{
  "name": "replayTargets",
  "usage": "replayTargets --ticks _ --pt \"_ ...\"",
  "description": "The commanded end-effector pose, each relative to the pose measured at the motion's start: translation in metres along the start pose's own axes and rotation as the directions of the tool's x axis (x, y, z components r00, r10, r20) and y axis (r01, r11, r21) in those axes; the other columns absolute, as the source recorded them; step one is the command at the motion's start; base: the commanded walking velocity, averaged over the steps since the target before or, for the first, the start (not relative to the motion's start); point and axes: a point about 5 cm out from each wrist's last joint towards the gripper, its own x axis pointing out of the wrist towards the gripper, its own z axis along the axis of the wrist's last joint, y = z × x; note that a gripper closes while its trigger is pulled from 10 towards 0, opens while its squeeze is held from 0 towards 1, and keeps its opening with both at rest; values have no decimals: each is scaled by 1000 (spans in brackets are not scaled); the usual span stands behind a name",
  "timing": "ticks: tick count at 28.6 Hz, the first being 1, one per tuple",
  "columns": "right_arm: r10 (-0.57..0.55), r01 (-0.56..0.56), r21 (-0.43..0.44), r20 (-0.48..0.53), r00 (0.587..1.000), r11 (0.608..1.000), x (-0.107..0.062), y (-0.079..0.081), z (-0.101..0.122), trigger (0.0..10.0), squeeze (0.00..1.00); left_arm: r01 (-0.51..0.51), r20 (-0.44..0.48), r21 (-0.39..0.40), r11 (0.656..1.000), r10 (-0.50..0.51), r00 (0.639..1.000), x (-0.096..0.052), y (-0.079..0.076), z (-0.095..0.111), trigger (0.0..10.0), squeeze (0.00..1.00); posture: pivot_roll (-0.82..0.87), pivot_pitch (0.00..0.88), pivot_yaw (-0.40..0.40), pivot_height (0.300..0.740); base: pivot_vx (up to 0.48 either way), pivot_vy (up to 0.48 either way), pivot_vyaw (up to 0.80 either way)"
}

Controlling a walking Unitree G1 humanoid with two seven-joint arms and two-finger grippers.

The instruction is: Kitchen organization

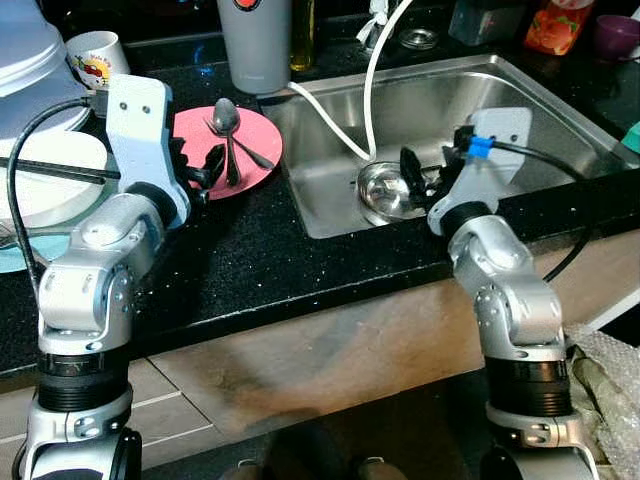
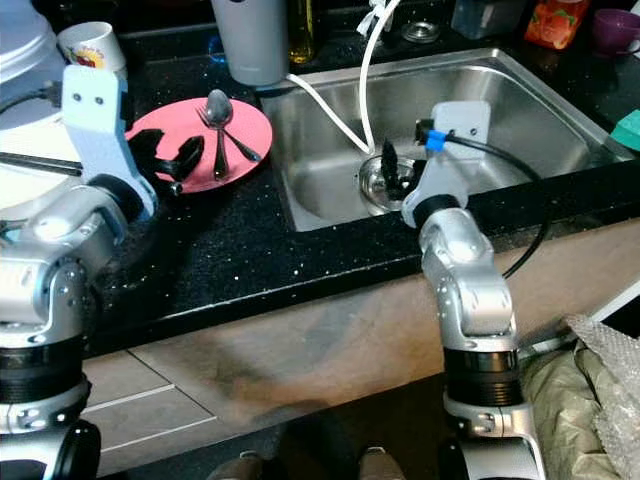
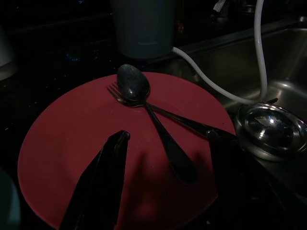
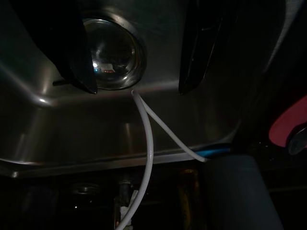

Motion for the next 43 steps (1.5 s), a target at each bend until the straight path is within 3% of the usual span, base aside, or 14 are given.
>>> replayTargets --ticks 1,20,26,29,30,37,43 --pt "1 -1 -5 -1 1000 1000 -3 1 1 10000 0 -8 -8 32 999 8 1000 -3 1 -2 10000 0 28 149 6 740 0 0 0" --pt "9 -9 -12 -13 1000 1000 -3 1 1 10000 0 -13 -95 23 1000 15 995 -2 0 -11 10000 0 28 145 0 740 0 0 0" --pt "17 -18 -15 -9 1000 1000 -1 2 3 10000 0 -19 -160 -22 1000 16 987 15 -2 -7 10000 0 29 142 -5 740 0 0 0" --pt "20 -20 -20 -8 1000 1000 -1 2 3 10000 0 -109 -177 -16 994 104 979 28 1 -3 10000 0 25 135 -7 740 0 0 0" --pt "19 -19 -24 -8 1000 1000 0 0 4 10000 0 -169 -199 25 985 170 965 36 1 0 10000 0 23 134 -6 740 0 0 0" --pt "13 -13 -37 -3 1000 999 0 -4 6 10000 0 -282 -239 185 942 321 916 53 -3 9 10000 0 18 127 -3 740 0 0 0" --pt "4 -4 -47 1 1000 999 1 -10 7 10000 0 -327 -242 95 940 341 908 65 -12 19 10000 0 17 119 -5 740 0 0 0"
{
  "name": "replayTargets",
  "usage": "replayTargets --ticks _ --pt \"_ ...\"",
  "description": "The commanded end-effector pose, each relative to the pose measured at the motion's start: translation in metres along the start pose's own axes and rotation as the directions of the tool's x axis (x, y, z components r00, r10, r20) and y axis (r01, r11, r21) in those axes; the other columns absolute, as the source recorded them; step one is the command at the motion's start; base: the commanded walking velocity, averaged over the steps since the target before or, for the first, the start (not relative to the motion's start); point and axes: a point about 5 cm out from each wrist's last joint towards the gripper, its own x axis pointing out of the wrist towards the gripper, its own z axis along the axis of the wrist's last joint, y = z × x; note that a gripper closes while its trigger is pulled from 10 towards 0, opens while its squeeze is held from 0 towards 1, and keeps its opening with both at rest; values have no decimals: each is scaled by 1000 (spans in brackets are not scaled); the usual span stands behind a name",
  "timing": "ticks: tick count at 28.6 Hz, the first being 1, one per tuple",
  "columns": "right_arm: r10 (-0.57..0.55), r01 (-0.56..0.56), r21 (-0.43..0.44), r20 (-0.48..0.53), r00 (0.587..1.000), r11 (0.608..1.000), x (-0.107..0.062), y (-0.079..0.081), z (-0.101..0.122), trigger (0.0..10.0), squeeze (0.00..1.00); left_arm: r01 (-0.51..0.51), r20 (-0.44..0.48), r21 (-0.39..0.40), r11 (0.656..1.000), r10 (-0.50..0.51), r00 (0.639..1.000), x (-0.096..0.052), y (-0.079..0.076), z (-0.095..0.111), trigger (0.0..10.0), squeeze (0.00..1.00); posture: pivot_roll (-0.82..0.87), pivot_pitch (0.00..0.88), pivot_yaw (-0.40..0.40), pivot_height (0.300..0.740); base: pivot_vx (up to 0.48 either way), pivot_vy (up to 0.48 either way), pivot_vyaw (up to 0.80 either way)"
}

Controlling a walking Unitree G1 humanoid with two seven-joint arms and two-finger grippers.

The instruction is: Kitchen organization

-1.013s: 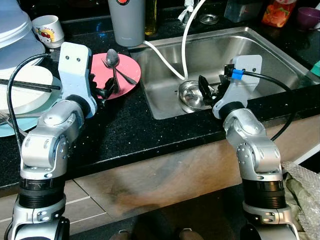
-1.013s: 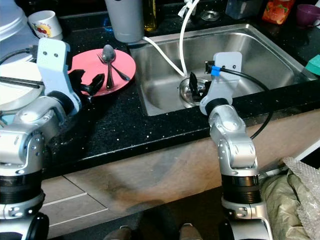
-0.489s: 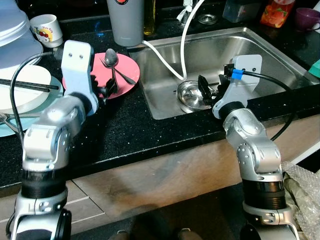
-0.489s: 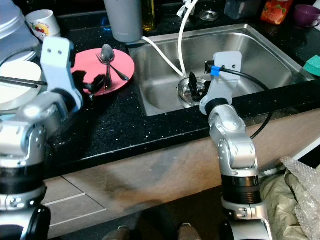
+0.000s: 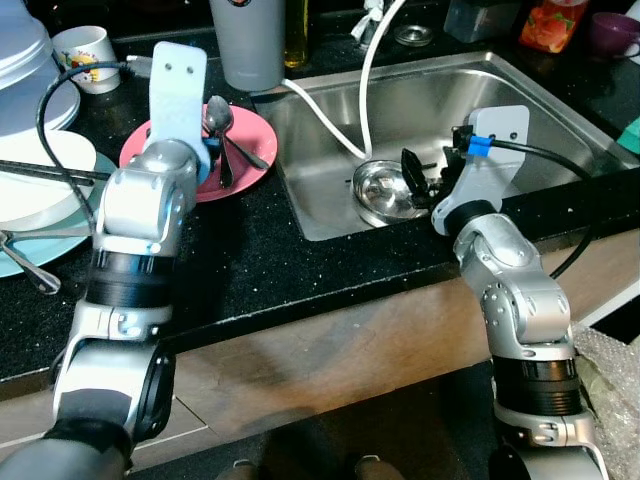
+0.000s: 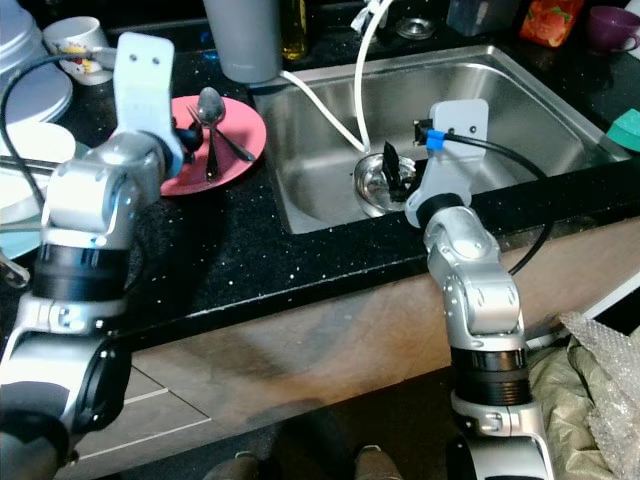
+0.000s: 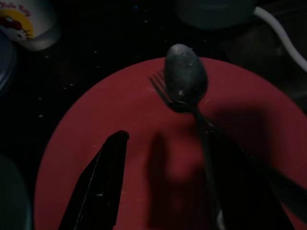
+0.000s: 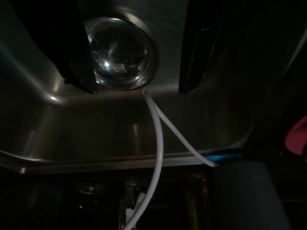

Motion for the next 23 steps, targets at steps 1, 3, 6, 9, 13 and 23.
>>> replayTargets --ticks 1,3,6,9,13,23 --pt "-10 10 -4 5 1000 1000 1 -3 1 10000 0 -14 -17 -17 1000 14 1000 2 0 -1 10000 0 17 119 -5 740 0 0 0" --pt "-6 6 -10 9 1000 1000 2 -4 3 10000 0 -13 -26 -95 995 10 1000 4 -4 5 10000 0 15 117 -5 740 0 0 0" --pt "-4 5 -11 10 1000 1000 2 -4 3 10000 0 -12 -31 -130 991 8 999 4 -5 7 10000 0 14 117 -6 740 0 0 0" --pt "0 0 -15 11 1000 1000 3 -4 3 10000 0 -47 -89 -177 983 32 996 5 -5 7 10000 0 13 118 -6 740 0 0 0" --pt "3 -3 -17 9 1000 1000 3 -5 3 10000 0 -91 -153 -153 984 67 986 6 -3 2 10000 0 13 121 -6 740 0 0 0" --pt "5 -4 -16 8 1000 1000 5 -5 4 10000 0 -99 -254 -83 992 75 964 10 -1 -13 10000 0 15 130 -6 740 0 0 0"
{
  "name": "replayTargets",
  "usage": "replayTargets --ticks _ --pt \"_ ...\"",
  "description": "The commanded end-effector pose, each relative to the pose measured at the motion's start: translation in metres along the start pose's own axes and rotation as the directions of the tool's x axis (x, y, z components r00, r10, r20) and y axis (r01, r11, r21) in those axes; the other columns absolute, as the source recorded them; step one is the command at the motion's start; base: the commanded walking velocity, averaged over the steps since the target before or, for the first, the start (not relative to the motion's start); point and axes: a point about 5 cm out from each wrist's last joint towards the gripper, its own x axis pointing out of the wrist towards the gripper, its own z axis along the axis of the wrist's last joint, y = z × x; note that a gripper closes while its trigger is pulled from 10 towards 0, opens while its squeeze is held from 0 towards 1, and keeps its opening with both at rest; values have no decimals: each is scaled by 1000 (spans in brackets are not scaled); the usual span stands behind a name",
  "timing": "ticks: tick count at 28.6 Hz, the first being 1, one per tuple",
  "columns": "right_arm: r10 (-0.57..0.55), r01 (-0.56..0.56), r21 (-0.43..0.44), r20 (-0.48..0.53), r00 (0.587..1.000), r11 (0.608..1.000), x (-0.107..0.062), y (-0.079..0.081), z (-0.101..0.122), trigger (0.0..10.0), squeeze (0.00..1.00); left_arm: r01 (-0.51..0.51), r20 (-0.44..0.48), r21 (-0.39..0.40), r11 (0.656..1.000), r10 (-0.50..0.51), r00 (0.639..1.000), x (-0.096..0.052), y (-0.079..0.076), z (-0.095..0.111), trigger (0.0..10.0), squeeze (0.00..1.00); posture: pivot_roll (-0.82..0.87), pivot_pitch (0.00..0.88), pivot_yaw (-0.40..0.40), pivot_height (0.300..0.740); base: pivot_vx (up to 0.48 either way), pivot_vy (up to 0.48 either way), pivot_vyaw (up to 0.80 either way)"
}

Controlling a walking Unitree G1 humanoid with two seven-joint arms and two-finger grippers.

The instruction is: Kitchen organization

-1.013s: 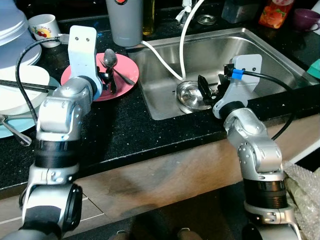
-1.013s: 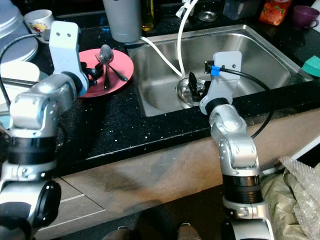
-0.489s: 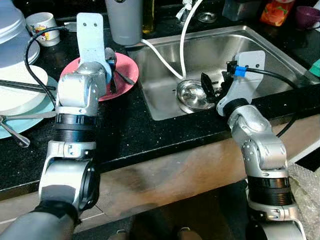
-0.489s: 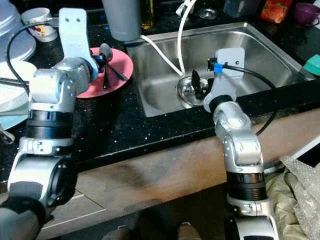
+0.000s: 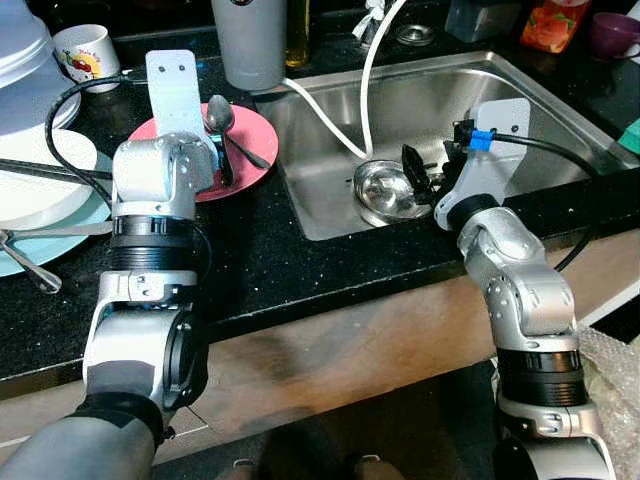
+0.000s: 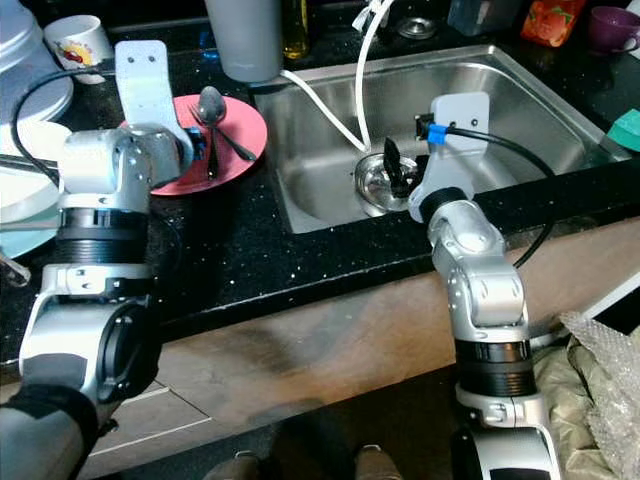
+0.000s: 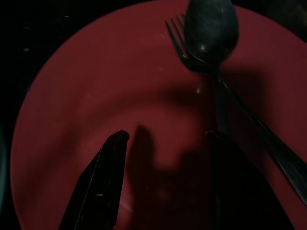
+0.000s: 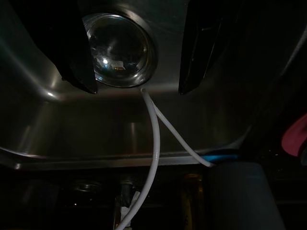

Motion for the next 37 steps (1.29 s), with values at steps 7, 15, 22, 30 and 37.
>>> replayTargets --ticks 7,15,22,30,37 --pt "-11 11 0 12 1000 1000 1 -3 2 10000 0 46 -58 35 998 -43 997 4 -1 -7 9490 0 18 129 -9 740 0 0 0" --pt "-17 17 9 12 1000 1000 2 -4 1 10000 0 64 -82 73 995 -58 995 8 -1 -14 4431 0 21 126 -4 740 0 0 0" --pt "-23 22 16 13 1000 1000 2 -4 1 10000 0 75 -81 91 993 -67 994 8 -1 -14 510 0 23 123 -2 740 0 0 0" --pt "-27 27 21 13 1000 999 2 -5 0 10000 0 66 -69 107 992 -59 996 4 -1 -10 0 0 26 125 0 740 0 0 0" --pt "-29 29 24 12 1000 999 2 -6 0 10000 0 53 -51 115 992 -48 998 0 1 -4 0 0 26 125 -2 740 0 0 0"
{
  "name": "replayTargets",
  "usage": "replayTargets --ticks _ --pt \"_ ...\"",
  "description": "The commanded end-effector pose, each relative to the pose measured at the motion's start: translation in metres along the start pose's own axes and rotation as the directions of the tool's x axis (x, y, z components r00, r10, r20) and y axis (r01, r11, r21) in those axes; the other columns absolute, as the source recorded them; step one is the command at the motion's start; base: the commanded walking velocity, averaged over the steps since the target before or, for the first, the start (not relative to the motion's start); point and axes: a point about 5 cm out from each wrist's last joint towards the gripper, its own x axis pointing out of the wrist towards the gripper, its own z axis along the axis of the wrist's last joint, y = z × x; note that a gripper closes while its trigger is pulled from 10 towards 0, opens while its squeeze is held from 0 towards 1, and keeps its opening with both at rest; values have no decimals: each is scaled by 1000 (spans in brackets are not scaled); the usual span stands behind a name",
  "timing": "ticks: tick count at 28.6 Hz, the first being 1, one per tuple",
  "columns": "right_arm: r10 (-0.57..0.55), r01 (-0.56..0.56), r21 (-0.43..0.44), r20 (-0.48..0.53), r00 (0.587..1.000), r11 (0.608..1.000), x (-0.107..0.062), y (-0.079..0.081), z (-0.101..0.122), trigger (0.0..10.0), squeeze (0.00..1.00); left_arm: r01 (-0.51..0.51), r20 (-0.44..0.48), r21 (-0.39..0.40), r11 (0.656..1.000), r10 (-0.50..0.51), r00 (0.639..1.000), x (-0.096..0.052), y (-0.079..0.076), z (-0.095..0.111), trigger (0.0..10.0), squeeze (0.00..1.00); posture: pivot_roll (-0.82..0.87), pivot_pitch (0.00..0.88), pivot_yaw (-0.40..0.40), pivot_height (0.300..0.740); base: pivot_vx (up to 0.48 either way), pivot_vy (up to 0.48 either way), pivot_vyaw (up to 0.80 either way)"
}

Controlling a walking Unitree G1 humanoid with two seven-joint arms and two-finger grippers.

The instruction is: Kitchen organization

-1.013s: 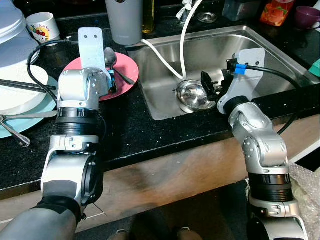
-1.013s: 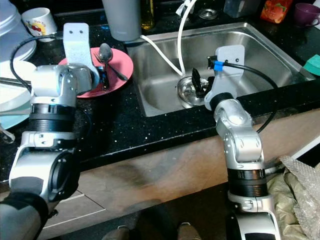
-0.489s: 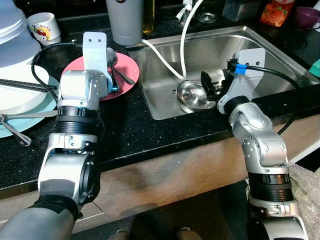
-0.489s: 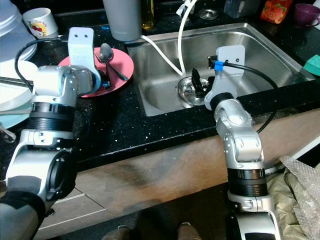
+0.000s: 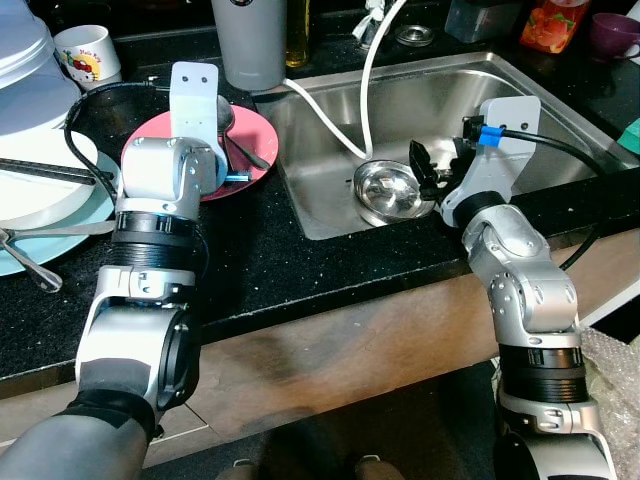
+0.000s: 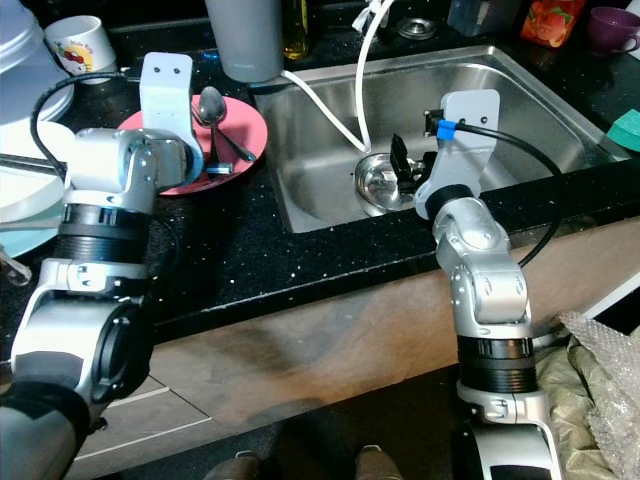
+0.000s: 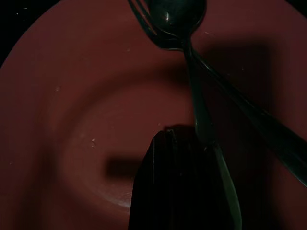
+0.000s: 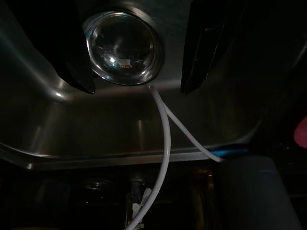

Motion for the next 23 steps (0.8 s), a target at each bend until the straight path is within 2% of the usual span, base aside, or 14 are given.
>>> replayTargets --ticks 1,9,10,12,13,14,15,16,23 --pt "2 -2 9 2 1000 1000 1 1 -1 10000 0 -32 1 4 999 32 999 -1 8 1 0 0 26 125 -2 740 0 0 0" --pt "1 -1 7 4 1000 1000 2 0 0 10000 0 -43 37 -30 999 44 998 -4 17 12 0 0 27 128 -7 740 0 0 0" --pt "1 -1 7 4 1000 1000 2 0 0 10000 0 -37 35 -28 999 38 999 -3 17 12 1294 0 28 128 -9 740 0 0 0" --pt "1 -1 7 4 1000 1000 3 0 0 10000 0 -33 34 -27 999 34 999 -2 16 12 1294 0 29 130 -9 740 0 0 0" --pt "2 -2 6 3 1000 1000 3 0 0 10000 0 -32 33 -24 999 33 999 0 16 12 9137 0 29 132 -8 740 0 0 0" --pt "3 -3 5 3 1000 1000 3 0 0 10000 0 -11 16 -37 999 11 1000 6 13 11 10000 133 26 136 -4 740 0 0 0" --pt "3 -3 5 3 1000 1000 3 0 0 10000 0 -5 12 -41 999 5 1000 7 13 11 10000 133 26 136 -4 740 0 0 0" --pt "2 -2 5 4 1000 1000 3 0 1 10000 0 -1 24 -41 999 2 1000 8 13 12 10000 1000 24 137 -1 740 0 0 0" --pt "-6 6 2 5 1000 1000 2 -3 0 10000 0 40 73 -18 999 -38 997 11 8 18 10000 1000 21 140 5 740 0 0 0"
